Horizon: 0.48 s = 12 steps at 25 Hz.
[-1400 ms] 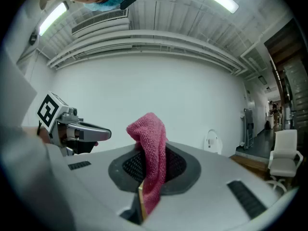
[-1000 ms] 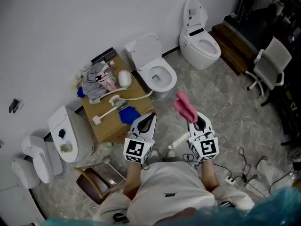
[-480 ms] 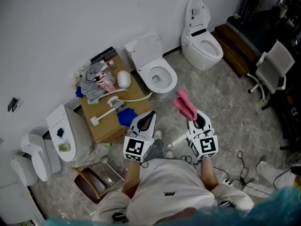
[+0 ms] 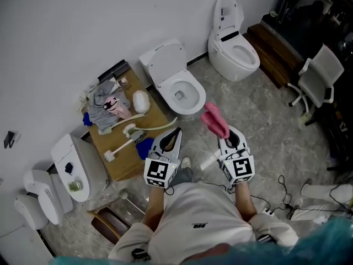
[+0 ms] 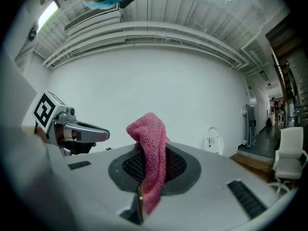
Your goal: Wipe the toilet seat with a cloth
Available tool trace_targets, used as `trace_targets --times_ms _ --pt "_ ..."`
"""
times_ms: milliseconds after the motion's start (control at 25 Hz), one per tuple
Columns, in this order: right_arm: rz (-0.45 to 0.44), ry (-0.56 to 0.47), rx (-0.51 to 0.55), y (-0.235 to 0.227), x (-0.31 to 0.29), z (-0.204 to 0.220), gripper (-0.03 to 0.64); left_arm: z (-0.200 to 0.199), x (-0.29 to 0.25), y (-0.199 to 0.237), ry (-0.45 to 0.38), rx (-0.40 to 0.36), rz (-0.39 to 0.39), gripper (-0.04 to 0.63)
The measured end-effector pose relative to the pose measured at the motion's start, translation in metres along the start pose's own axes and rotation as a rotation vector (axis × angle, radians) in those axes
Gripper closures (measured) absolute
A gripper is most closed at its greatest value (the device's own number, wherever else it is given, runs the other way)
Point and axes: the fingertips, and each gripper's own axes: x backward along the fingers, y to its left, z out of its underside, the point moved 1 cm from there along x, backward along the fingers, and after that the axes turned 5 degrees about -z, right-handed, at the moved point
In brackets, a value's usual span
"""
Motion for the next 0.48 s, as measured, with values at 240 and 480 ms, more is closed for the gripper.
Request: trace_targets --times_ms 240,480 --pt "0.021 0.021 0.004 -0.01 -0.047 0.0 0.594 0.001 -0.033 0.037 0.014 0.001 0.029 0.581" --pt "0.048 0.037 0.015 -0.016 -0.088 0.003 0.594 0.007 -0.062 0.071 0.015 0.018 0.058 0.58"
